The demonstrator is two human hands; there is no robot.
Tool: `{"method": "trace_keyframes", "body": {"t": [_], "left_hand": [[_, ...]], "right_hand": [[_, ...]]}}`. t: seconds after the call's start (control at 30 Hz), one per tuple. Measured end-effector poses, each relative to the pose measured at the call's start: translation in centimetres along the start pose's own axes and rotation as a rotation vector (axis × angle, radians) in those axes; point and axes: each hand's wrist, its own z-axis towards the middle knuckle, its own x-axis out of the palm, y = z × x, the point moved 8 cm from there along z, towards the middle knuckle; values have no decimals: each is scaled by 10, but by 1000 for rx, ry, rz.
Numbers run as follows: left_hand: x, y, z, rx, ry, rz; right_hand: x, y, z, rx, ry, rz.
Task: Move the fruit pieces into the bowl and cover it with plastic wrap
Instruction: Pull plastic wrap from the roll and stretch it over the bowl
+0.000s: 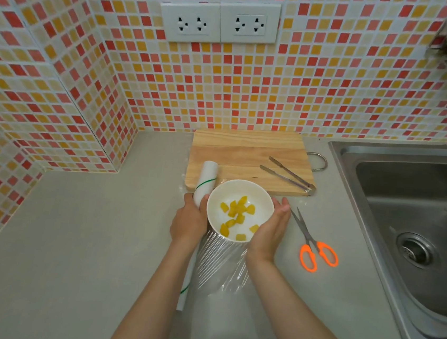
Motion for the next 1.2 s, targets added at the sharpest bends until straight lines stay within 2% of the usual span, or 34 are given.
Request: {"method": "trace_keyframes", "body": {"t": [0.1,0.23,0.3,0.37,0.43,0.5,0.57,0.73,0.9,1.07,1.2], "left_hand": [[0,1,0,-8,10,-13],[1,0,0,2,-1,-18],[2,0,-1,5,-9,-8],[2,0,-1,3,-9,-8],[3,1,1,-14,-1,-11],[3,3,3,-28,12,-17],[3,5,5,-31,26,-41],[5,10,11,-123,164,-212],[4,21,6,-166,390,-546],[-7,33,4,-159,267,-745],[-10,40,7,-127,188,-735]], "right_hand": [[0,-9,3,74,54,-20],[-6,-15,2,118,270,-231],[-5,3,7,2,357,-427],[7,27,13,-232,472,-737],[30,36,11,-440,702,-1103],[45,31,6,-532,937,-1358],[49,24,3,-535,1065,-1480],[52,21,6,-514,1122,-1575],[50,23,14,-493,1188,-1594],[52,29,25,-464,1241,-1654],[53,30,28,-433,1272,-1661]]}}
